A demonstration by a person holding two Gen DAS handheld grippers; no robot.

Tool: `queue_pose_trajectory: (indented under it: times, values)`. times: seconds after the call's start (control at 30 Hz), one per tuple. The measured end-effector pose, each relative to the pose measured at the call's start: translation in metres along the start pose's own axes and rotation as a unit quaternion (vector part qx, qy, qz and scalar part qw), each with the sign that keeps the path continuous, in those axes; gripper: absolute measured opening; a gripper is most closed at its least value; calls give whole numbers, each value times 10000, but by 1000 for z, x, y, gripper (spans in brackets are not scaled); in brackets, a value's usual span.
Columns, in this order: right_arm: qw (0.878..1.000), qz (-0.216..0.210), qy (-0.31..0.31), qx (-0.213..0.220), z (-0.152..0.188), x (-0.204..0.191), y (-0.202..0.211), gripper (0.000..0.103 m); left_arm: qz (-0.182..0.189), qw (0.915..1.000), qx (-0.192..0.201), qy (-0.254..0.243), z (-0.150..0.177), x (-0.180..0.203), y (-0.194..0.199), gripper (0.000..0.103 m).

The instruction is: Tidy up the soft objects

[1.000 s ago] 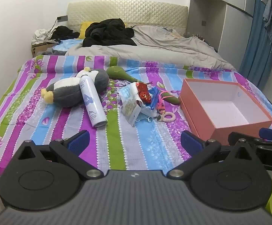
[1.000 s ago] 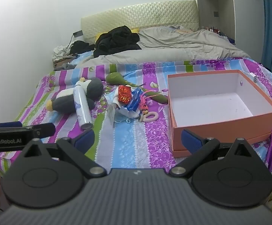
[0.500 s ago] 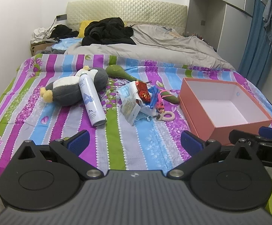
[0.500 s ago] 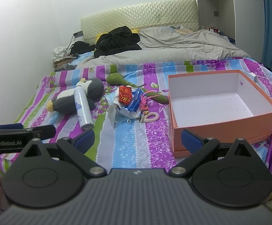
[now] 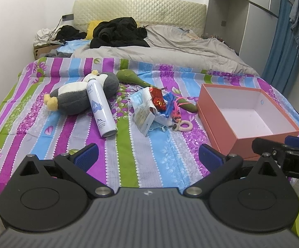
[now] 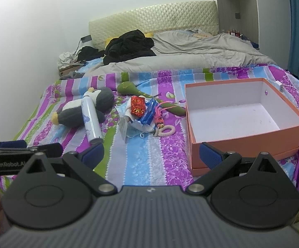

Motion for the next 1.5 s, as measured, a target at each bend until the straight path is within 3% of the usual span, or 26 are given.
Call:
queue_pose_trajectory:
  times: [0.9,1.5]
  values:
    - [9997,-59,-97,-206,11,2,-17,101,-3,9998,-170,135,9,-9,-18,103]
    - [9976,-456,-114,-518,-2,-17,-70,101,-142,9976,-364,578,3,-46,-79,103]
Point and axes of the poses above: each gripper's, at about its wrist camera, not at the fingertips, and y roughly against the way its jaws point, x to its right, z to its underside, the point moved 10 cm from there along -y, roughly the way its jaws point, and after that the axes turned 13 degrees about z, right-handed, at the moved point
